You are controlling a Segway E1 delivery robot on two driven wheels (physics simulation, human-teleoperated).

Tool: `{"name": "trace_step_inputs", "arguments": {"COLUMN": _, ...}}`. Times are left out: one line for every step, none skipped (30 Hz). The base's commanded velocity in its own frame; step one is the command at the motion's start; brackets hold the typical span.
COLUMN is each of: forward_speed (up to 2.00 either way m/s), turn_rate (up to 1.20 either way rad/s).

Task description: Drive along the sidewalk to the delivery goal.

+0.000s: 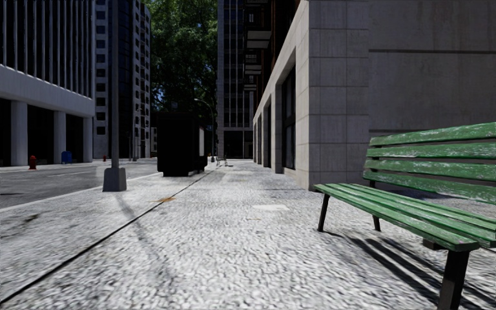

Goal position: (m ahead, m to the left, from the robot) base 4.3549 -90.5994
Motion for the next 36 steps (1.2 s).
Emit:
{"name": "trace_step_inputs", "arguments": {"forward_speed": 2.00, "turn_rate": 0.00}}
{"name": "trace_step_inputs", "arguments": {"forward_speed": 2.00, "turn_rate": 0.00}}
{"name": "trace_step_inputs", "arguments": {"forward_speed": 2.00, "turn_rate": 0.00}}
{"name": "trace_step_inputs", "arguments": {"forward_speed": 2.00, "turn_rate": 0.00}}
{"name": "trace_step_inputs", "arguments": {"forward_speed": 2.00, "turn_rate": 0.00}}
{"name": "trace_step_inputs", "arguments": {"forward_speed": 2.00, "turn_rate": 0.00}}
{"name": "trace_step_inputs", "arguments": {"forward_speed": 2.00, "turn_rate": 0.00}}
{"name": "trace_step_inputs", "arguments": {"forward_speed": 2.00, "turn_rate": 0.00}}
{"name": "trace_step_inputs", "arguments": {"forward_speed": 2.00, "turn_rate": 0.00}}
{"name": "trace_step_inputs", "arguments": {"forward_speed": 2.00, "turn_rate": 0.00}}
{"name": "trace_step_inputs", "arguments": {"forward_speed": 2.00, "turn_rate": 0.00}}
{"name": "trace_step_inputs", "arguments": {"forward_speed": 2.00, "turn_rate": 0.00}}
{"name": "trace_step_inputs", "arguments": {"forward_speed": 2.00, "turn_rate": 0.00}}
{"name": "trace_step_inputs", "arguments": {"forward_speed": 2.00, "turn_rate": 0.00}}
{"name": "trace_step_inputs", "arguments": {"forward_speed": 2.00, "turn_rate": 0.00}}
{"name": "trace_step_inputs", "arguments": {"forward_speed": 2.00, "turn_rate": 0.00}}
{"name": "trace_step_inputs", "arguments": {"forward_speed": 2.00, "turn_rate": 0.00}}
{"name": "trace_step_inputs", "arguments": {"forward_speed": 2.00, "turn_rate": 0.00}}
{"name": "trace_step_inputs", "arguments": {"forward_speed": 2.00, "turn_rate": 0.00}}
{"name": "trace_step_inputs", "arguments": {"forward_speed": 2.00, "turn_rate": 0.00}}
{"name": "trace_step_inputs", "arguments": {"forward_speed": 2.00, "turn_rate": 0.00}}
{"name": "trace_step_inputs", "arguments": {"forward_speed": 2.00, "turn_rate": 0.00}}
{"name": "trace_step_inputs", "arguments": {"forward_speed": 2.00, "turn_rate": 0.00}}
{"name": "trace_step_inputs", "arguments": {"forward_speed": 2.00, "turn_rate": 0.00}}
{"name": "trace_step_inputs", "arguments": {"forward_speed": 2.00, "turn_rate": 0.00}}
{"name": "trace_step_inputs", "arguments": {"forward_speed": 2.00, "turn_rate": 0.00}}
{"name": "trace_step_inputs", "arguments": {"forward_speed": 2.00, "turn_rate": 0.00}}
{"name": "trace_step_inputs", "arguments": {"forward_speed": 2.00, "turn_rate": 0.00}}
{"name": "trace_step_inputs", "arguments": {"forward_speed": 2.00, "turn_rate": 0.00}}
{"name": "trace_step_inputs", "arguments": {"forward_speed": 2.00, "turn_rate": 0.00}}
{"name": "trace_step_inputs", "arguments": {"forward_speed": 2.00, "turn_rate": 0.00}}
{"name": "trace_step_inputs", "arguments": {"forward_speed": 2.00, "turn_rate": 0.00}}
{"name": "trace_step_inputs", "arguments": {"forward_speed": 2.00, "turn_rate": 0.00}}
{"name": "trace_step_inputs", "arguments": {"forward_speed": 2.00, "turn_rate": 0.00}}
{"name": "trace_step_inputs", "arguments": {"forward_speed": 2.00, "turn_rate": 0.00}}
{"name": "trace_step_inputs", "arguments": {"forward_speed": 2.00, "turn_rate": 0.00}}
